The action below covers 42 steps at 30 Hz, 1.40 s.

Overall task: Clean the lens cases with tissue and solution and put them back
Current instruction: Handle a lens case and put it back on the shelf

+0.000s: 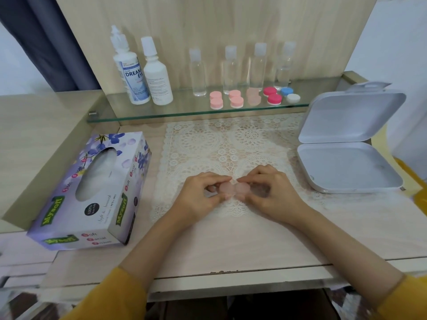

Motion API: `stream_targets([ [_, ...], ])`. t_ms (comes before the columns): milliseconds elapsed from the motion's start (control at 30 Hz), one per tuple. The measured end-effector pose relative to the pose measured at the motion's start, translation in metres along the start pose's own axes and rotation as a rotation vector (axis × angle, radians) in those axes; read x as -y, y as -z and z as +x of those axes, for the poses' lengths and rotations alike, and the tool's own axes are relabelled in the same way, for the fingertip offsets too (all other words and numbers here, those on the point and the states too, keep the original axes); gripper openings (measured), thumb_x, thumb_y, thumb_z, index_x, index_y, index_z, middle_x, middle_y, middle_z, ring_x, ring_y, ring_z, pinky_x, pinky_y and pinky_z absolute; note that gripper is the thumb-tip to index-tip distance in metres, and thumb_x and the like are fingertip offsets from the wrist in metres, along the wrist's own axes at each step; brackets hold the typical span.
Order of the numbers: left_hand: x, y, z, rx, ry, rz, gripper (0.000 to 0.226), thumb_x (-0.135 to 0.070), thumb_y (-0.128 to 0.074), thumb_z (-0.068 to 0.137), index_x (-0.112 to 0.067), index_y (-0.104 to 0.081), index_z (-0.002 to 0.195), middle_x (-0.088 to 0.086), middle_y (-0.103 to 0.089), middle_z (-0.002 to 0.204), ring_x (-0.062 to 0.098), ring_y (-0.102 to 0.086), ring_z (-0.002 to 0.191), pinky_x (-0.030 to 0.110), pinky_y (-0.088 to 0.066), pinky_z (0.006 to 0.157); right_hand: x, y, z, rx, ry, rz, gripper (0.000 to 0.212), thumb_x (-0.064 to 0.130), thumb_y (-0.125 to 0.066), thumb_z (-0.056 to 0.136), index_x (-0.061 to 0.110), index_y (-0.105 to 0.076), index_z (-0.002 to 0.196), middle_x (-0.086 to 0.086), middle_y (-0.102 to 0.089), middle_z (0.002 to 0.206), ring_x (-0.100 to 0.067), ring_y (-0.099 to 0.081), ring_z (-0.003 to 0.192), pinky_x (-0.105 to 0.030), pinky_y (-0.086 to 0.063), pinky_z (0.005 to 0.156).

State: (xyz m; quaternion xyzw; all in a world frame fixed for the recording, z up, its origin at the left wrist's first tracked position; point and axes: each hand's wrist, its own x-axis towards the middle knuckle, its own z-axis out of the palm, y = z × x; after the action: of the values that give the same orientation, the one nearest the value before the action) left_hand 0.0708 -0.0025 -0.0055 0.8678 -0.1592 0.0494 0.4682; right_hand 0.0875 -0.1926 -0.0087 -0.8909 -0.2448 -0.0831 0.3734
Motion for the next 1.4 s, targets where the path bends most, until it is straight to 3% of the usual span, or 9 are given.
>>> stream_targets([
  [167, 0.0030, 0.0017, -0.0017, 0.055, -0.079, 0.079, 0.040, -0.027, -0.064, 0.074, -0.014, -0.066, 0.111, -0.006, -0.059, 0.098, 0.003, -0.054, 0.089, 0.010, -0.042, 0.078, 0.0047, 0.0042, -0.0009, 0.037, -0.010, 0.070, 0.041, 0.048, -0.060, 0.068, 0.018, -0.073, 0.092, 0.003, -0.060, 0.081, -0.015, -0.055, 0.077, -0.022, -0.042, 0.069],
  [433, 0.0042, -0.0017, -0.0032, 0.008, -0.094, 0.056, 0.031, -0.018, -0.065, 0.072, -0.009, -0.069, 0.101, 0.003, -0.062, 0.093, 0.009, -0.056, 0.088, 0.010, -0.044, 0.078, 0.0059, -0.0002, -0.0043, 0.041, 0.028, 0.007, 0.028, 0.031, -0.063, 0.073, 0.013, -0.070, 0.092, 0.013, -0.052, 0.083, 0.003, -0.046, 0.078, -0.011, -0.032, 0.072],
  [667, 0.0071, -0.0044, -0.0017, -0.126, -0.074, 0.102, 0.035, -0.048, -0.074, 0.055, -0.021, -0.065, 0.077, -0.009, -0.060, 0.076, 0.005, -0.054, 0.075, 0.007, -0.039, 0.068, 0.0080, -0.0023, -0.0071, 0.039, 0.032, -0.003, 0.026, 0.025, -0.063, 0.071, 0.011, -0.070, 0.092, 0.006, -0.056, 0.085, -0.011, -0.052, 0.081, -0.016, -0.037, 0.074],
  [767, 0.0060, -0.0018, -0.0035, -0.079, -0.110, 0.049, 0.044, -0.052, -0.069, 0.059, -0.023, -0.064, 0.091, -0.010, -0.059, 0.086, 0.001, -0.053, 0.079, 0.008, -0.039, 0.071, 0.0072, -0.0020, -0.0067, 0.046, 0.023, 0.009, 0.027, 0.025, -0.062, 0.073, 0.012, -0.070, 0.095, 0.004, -0.057, 0.087, -0.012, -0.053, 0.082, -0.020, -0.040, 0.075],
  [833, 0.0070, 0.0013, -0.0046, 0.013, -0.114, 0.022, 0.049, -0.042, -0.068, 0.068, -0.025, -0.058, 0.114, -0.009, -0.056, 0.101, 0.000, -0.051, 0.087, 0.009, -0.038, 0.077, 0.0069, -0.0020, -0.0062, 0.050, 0.016, 0.016, 0.027, 0.025, -0.062, 0.074, 0.012, -0.070, 0.096, 0.002, -0.057, 0.087, -0.014, -0.053, 0.081, -0.024, -0.042, 0.074],
  [900, 0.0092, 0.0026, -0.0043, 0.069, -0.109, 0.050, 0.047, -0.029, -0.062, 0.074, -0.029, -0.052, 0.120, -0.011, -0.053, 0.106, 0.004, -0.048, 0.093, 0.010, -0.036, 0.081, 0.0068, -0.0019, -0.0062, 0.050, 0.010, 0.024, 0.027, 0.026, -0.061, 0.074, 0.012, -0.070, 0.096, 0.003, -0.056, 0.087, -0.014, -0.053, 0.080, -0.024, -0.042, 0.074],
  [1067, 0.0094, -0.0015, -0.0045, -0.040, -0.056, 0.002, 0.037, -0.049, -0.065, 0.063, -0.030, -0.055, 0.093, -0.010, -0.058, 0.096, 0.006, -0.053, 0.088, 0.011, -0.040, 0.075, 0.0059, -0.0021, -0.0062, 0.040, 0.002, 0.018, 0.027, 0.027, -0.061, 0.075, 0.014, -0.070, 0.097, 0.005, -0.055, 0.086, -0.010, -0.050, 0.079, -0.019, -0.038, 0.073],
  [1233, 0.0056, 0.0029, -0.0055, 0.033, -0.078, -0.050, 0.042, -0.024, -0.067, 0.069, -0.031, -0.053, 0.108, -0.015, -0.062, 0.105, 0.001, -0.056, 0.095, 0.011, -0.039, 0.079, 0.0055, -0.0023, -0.0057, 0.032, 0.013, 0.008, 0.027, 0.028, -0.062, 0.075, 0.015, -0.070, 0.096, 0.005, -0.055, 0.085, -0.006, -0.048, 0.076, -0.015, -0.035, 0.071],
  [1400, 0.0080, -0.0015, -0.0050, -0.039, -0.102, 0.006, 0.037, -0.046, -0.067, 0.064, -0.029, -0.058, 0.095, -0.012, -0.057, 0.090, 0.002, -0.053, 0.082, 0.010, -0.038, 0.074, 0.0054, -0.0024, -0.0064, 0.025, 0.014, 0.025, 0.026, 0.029, -0.062, 0.075, 0.016, -0.070, 0.096, 0.007, -0.055, 0.085, -0.010, -0.051, 0.077, -0.021, -0.039, 0.072],
])
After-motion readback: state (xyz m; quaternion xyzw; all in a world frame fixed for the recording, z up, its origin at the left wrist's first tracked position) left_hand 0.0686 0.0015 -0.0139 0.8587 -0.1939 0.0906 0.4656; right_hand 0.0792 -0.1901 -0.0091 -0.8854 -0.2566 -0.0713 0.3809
